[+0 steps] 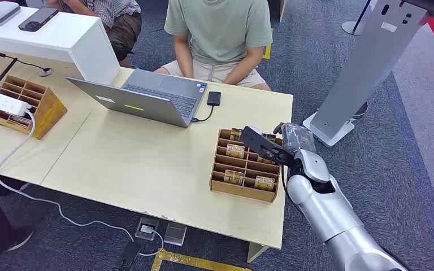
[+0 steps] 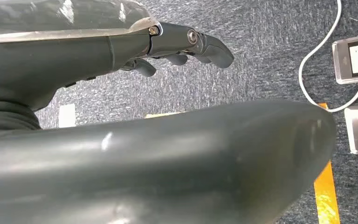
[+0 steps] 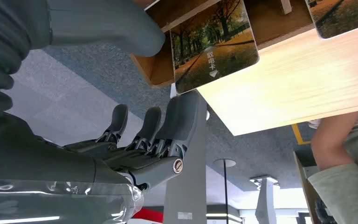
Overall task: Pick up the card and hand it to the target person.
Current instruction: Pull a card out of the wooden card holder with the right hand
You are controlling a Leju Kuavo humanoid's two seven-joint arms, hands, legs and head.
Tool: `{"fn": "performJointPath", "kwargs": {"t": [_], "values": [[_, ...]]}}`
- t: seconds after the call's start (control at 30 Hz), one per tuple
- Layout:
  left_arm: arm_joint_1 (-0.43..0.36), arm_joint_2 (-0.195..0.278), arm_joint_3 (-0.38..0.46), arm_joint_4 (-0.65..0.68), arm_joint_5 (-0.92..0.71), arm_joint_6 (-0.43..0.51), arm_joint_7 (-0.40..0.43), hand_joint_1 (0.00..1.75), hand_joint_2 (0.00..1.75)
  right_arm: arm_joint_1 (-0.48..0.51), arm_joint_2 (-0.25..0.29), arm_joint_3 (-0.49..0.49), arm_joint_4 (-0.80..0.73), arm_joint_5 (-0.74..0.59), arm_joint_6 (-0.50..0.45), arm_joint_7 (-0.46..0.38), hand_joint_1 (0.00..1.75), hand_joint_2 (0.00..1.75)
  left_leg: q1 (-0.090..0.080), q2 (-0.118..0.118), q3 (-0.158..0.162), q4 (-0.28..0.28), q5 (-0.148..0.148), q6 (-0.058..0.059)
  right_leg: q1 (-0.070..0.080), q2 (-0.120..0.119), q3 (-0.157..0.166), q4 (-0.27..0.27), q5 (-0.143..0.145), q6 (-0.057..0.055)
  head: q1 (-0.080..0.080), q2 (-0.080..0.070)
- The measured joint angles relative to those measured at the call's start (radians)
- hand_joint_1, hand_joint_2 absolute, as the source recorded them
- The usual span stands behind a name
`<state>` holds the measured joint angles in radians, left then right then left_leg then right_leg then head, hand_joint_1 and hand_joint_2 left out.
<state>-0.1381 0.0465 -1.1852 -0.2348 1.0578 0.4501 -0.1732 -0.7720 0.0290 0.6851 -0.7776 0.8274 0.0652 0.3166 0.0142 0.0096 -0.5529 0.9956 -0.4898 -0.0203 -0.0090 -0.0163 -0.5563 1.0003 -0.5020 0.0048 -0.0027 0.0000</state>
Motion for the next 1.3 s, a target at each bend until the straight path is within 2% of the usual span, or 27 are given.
{"fn": "performJointPath", "kwargs": {"t": [0.53,0.67,1.03,1.3], "values": [[0.000,0.003,0.001,-0.003,0.020,0.013,0.002,0.00,0.00,0.002,0.008,0.010,0.001,0.016,-0.003,-0.018,0.83,1.75,0.000,0.000,0.000,0.000,0.000,0.000,0.000,0.000,0.000,0.000,0.000,0.000,0.000,0.000],[0.000,0.003,0.001,-0.004,0.018,0.013,-0.001,0.00,0.00,0.002,0.009,0.011,0.001,0.016,-0.004,-0.024,0.92,1.75,0.000,0.000,0.000,0.000,0.000,0.000,0.000,0.000,0.000,0.000,0.000,0.000,0.000,0.000],[0.000,0.003,0.001,-0.005,0.015,0.013,-0.009,0.00,0.00,0.005,0.015,0.011,0.001,0.017,-0.006,-0.045,0.93,1.75,0.000,0.000,0.000,0.000,0.000,0.000,0.000,0.000,0.000,0.000,0.000,0.000,0.000,0.000],[0.000,0.003,0.001,-0.005,0.013,0.012,-0.010,0.00,0.00,0.006,0.017,0.011,0.001,0.016,-0.006,-0.050,1.06,1.75,0.000,0.000,0.000,0.000,0.000,0.000,0.000,0.000,0.000,0.000,0.000,0.000,0.000,0.000]]}}
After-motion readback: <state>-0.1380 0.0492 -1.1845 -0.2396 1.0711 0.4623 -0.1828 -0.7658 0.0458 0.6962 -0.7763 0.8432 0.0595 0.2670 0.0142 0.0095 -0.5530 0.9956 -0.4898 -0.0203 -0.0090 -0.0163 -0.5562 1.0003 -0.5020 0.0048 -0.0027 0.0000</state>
